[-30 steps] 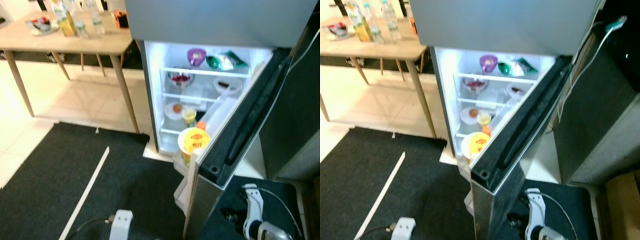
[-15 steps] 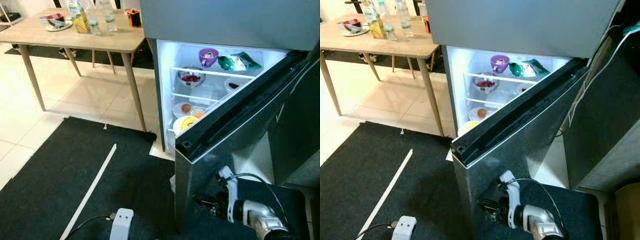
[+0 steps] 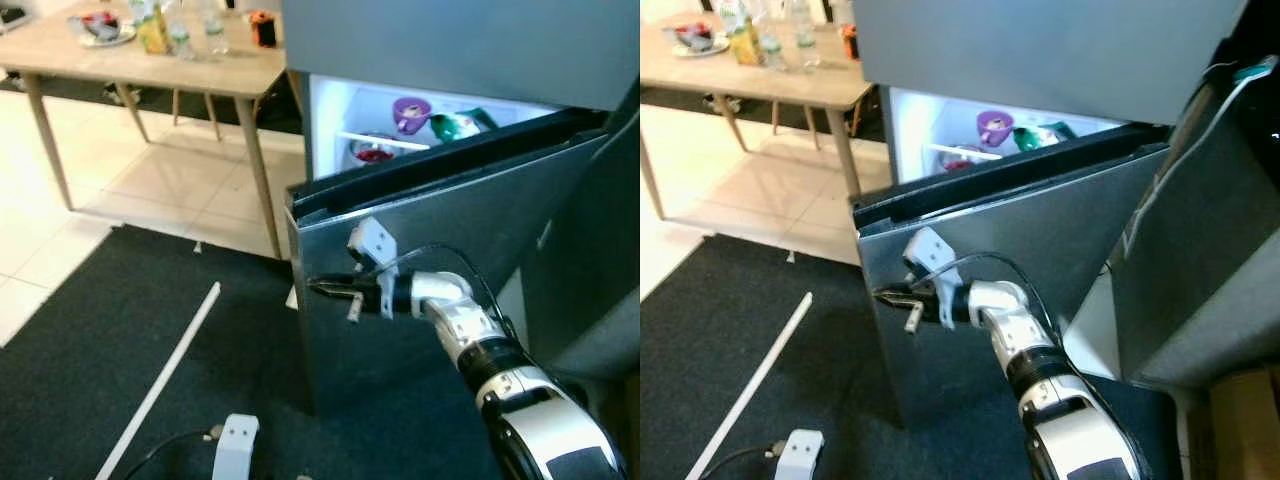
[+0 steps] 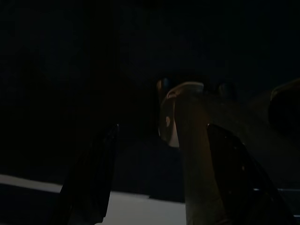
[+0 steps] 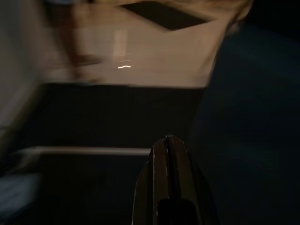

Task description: Restocking fridge

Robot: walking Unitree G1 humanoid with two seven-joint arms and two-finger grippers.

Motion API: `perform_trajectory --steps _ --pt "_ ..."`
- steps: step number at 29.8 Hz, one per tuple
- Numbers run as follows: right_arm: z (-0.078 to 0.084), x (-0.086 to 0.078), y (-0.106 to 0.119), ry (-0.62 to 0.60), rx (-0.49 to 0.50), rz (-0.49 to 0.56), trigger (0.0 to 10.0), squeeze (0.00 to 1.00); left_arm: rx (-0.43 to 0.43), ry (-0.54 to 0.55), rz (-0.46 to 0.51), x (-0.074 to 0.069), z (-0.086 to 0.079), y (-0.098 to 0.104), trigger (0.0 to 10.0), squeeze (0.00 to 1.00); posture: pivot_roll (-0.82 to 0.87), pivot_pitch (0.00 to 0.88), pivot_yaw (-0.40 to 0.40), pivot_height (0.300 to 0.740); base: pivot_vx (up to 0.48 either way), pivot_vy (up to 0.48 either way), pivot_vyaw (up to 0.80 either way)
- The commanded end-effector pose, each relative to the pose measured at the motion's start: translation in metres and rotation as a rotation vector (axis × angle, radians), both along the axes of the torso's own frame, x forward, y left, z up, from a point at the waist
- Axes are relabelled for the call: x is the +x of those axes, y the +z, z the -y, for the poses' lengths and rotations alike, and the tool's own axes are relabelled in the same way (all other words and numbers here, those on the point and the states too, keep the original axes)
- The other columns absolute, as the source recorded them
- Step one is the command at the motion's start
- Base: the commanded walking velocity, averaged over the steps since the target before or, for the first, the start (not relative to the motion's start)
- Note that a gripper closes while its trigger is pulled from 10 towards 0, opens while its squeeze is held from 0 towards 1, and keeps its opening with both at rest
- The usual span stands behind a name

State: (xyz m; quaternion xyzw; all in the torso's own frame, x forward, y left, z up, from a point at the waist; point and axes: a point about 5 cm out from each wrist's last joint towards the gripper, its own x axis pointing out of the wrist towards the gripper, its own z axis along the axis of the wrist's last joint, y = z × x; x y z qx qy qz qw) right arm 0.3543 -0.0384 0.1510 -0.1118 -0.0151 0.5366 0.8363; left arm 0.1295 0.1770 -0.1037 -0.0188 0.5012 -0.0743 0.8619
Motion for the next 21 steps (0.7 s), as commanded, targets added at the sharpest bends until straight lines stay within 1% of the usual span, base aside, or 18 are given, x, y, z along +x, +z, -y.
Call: perform_trajectory --steps 1,2,3,4,6,7,9,10,11,12,13,16,17,19,20,21 --pt "-0.006 0.014 0.027 -0.166 0.093 0.099 10.0 0.00 -0.005 0.009 -0.057 -0.016 0.003 -0.006 10.0 0.00 0.01 0.068 -0.063 0.740 0.000 0.000 0.00" --pt "-0.006 0.014 0.027 -0.166 0.093 0.099 10.0 0.00 -0.005 0.009 -0.057 -0.016 0.003 -0.006 10.0 0.00 0.01 0.068 -0.063 0.740 0.000 0.000 0.00" --pt "-0.008 0.018 0.038 -0.220 0.145 0.130 10.0 0.00 -0.005 0.012 -0.057 -0.017 0.003 -0.006 10.0 0.00 0.01 0.068 -0.063 0.740 0.000 0.000 0.00" --pt "-0.006 0.022 0.045 -0.286 0.176 0.160 10.0 0.00 -0.005 0.017 -0.056 -0.017 0.003 -0.006 10.0 0.00 0.02 0.065 -0.067 0.740 0.000 0.000 0.00" --pt "0.003 0.024 0.039 -0.353 0.163 0.169 10.0 0.00 -0.005 0.022 -0.056 -0.017 0.003 -0.006 10.0 0.00 0.02 0.065 -0.068 0.740 0.000 0.000 0.00" --pt "0.011 0.023 0.026 -0.383 0.114 0.148 10.0 0.00 -0.004 0.023 -0.056 -0.018 0.003 -0.006 10.0 0.00 0.02 0.065 -0.067 0.740 0.000 0.000 0.00" --pt "0.013 0.023 0.024 -0.389 0.102 0.145 10.0 0.00 -0.004 0.023 -0.056 -0.018 0.003 -0.006 10.0 0.00 0.02 0.065 -0.067 0.740 0.000 0.000 0.00" --pt "0.024 0.019 0.005 -0.401 -0.011 0.164 10.0 0.00 -0.003 0.020 -0.058 -0.019 0.002 -0.006 10.0 0.00 0.01 0.063 -0.062 0.740 0.000 0.000 0.00" --pt "0.024 0.019 0.005 -0.401 -0.011 0.164 10.0 0.00 -0.003 0.020 -0.058 -0.019 0.002 -0.006 10.0 0.00 0.01 0.063 -0.062 0.740 0.000 0.000 0.00" --pt "0.028 0.018 -0.001 -0.409 -0.049 0.171 10.0 0.00 -0.003 0.020 -0.058 -0.019 0.002 -0.006 10.0 0.00 0.01 0.063 -0.062 0.740 0.000 0.000 0.00" --pt "0.035 0.016 -0.008 -0.421 -0.060 0.153 10.0 0.00 -0.003 0.018 -0.058 -0.019 0.002 -0.006 10.0 0.00 0.01 0.063 -0.062 0.740 0.000 0.000 0.00" --pt "0.053 0.011 -0.027 -0.463 -0.042 0.074 10.0 0.00 -0.001 0.019 -0.056 -0.017 0.001 -0.006 10.0 0.00 0.00 0.060 -0.055 0.740 0.000 0.000 0.00" --pt "0.060 0.006 -0.041 -0.490 -0.052 0.019 10.0 0.00 -0.001 0.017 -0.053 -0.015 0.000 -0.005 10.0 0.00 0.00 0.059 -0.051 0.740 0.000 0.000 0.00" --pt "0.067 -0.001 -0.060 -0.514 -0.089 -0.048 10.0 0.00 0.000 0.008 -0.050 -0.013 0.001 -0.005 10.0 0.00 -0.01 0.058 -0.044 0.740 0.000 0.000 0.00" --pt "0.067 -0.001 -0.060 -0.514 -0.089 -0.048 10.0 0.00 0.000 0.008 -0.050 -0.013 0.001 -0.005 10.0 0.00 -0.01 0.058 -0.044 0.740 0.000 0.000 0.00" --pt "0.069 -0.004 -0.067 -0.521 -0.100 -0.076 10.0 0.00 0.000 0.006 -0.049 -0.013 0.001 -0.005 10.0 0.00 -0.02 0.057 -0.040 0.740 0.000 0.000 0.00"
